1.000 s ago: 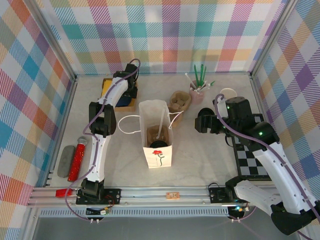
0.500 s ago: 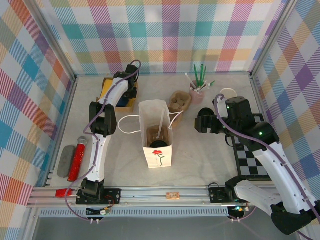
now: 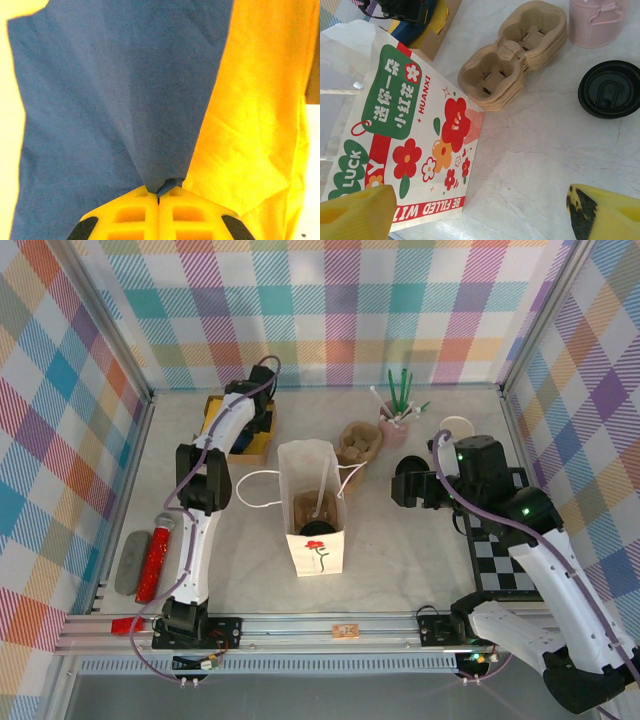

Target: Pack the takeout coffee

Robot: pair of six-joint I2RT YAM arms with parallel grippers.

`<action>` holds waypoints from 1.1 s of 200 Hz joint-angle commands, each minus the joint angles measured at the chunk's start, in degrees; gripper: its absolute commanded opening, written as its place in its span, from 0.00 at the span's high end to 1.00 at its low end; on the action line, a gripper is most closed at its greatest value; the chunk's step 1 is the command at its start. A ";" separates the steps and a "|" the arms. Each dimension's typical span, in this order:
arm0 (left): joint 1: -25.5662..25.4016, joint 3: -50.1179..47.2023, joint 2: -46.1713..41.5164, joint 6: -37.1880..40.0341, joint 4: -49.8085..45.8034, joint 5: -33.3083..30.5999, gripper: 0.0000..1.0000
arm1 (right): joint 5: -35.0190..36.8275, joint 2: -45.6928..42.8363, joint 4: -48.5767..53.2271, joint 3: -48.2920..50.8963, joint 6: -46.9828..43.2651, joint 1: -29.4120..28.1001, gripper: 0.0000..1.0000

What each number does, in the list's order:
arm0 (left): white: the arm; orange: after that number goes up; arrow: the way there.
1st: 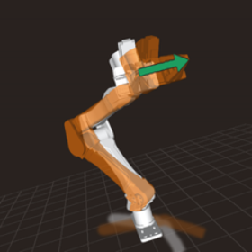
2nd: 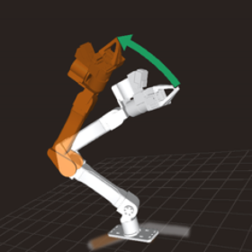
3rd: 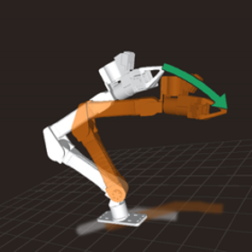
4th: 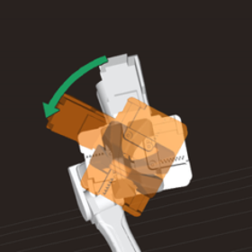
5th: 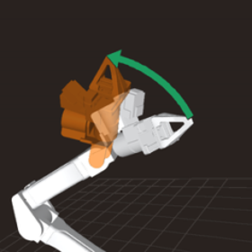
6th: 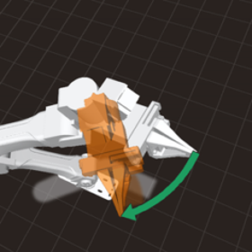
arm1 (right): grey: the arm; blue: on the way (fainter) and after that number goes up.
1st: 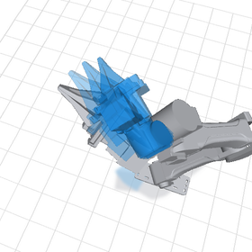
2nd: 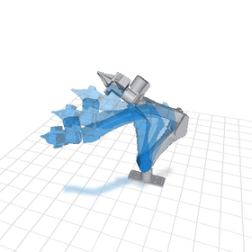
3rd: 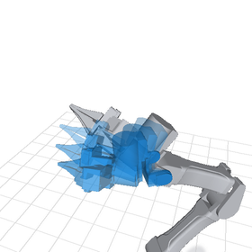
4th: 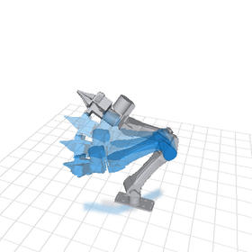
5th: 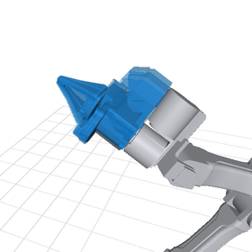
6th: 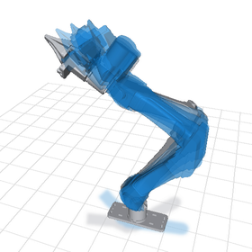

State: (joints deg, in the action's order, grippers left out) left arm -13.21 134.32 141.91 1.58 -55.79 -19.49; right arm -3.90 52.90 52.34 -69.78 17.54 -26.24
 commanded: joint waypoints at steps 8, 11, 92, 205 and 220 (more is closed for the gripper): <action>-0.06 -1.09 -7.48 0.70 -1.12 -1.78 1.00 | 0.21 -1.44 -0.30 -0.42 -0.71 0.22 0.12; -0.04 -1.30 -7.78 0.70 -1.04 -1.84 1.00 | 0.21 -1.55 -0.30 -0.44 -0.68 0.28 0.12; -0.06 -5.78 -16.13 -1.04 1.11 -0.32 1.00 | 0.47 -4.34 0.21 1.28 -0.24 0.22 0.12; -0.23 -13.88 -34.44 -3.05 8.76 14.92 1.00 | 0.66 -6.13 0.66 1.63 0.43 0.25 0.13; -0.32 -16.57 -38.10 -3.50 11.67 16.95 1.00 | 0.39 -6.20 0.66 1.40 0.51 0.25 0.13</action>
State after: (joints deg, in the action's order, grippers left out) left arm -13.30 121.25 109.91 -0.80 -49.63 -8.16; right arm -3.49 47.42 53.01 -68.55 17.58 -26.24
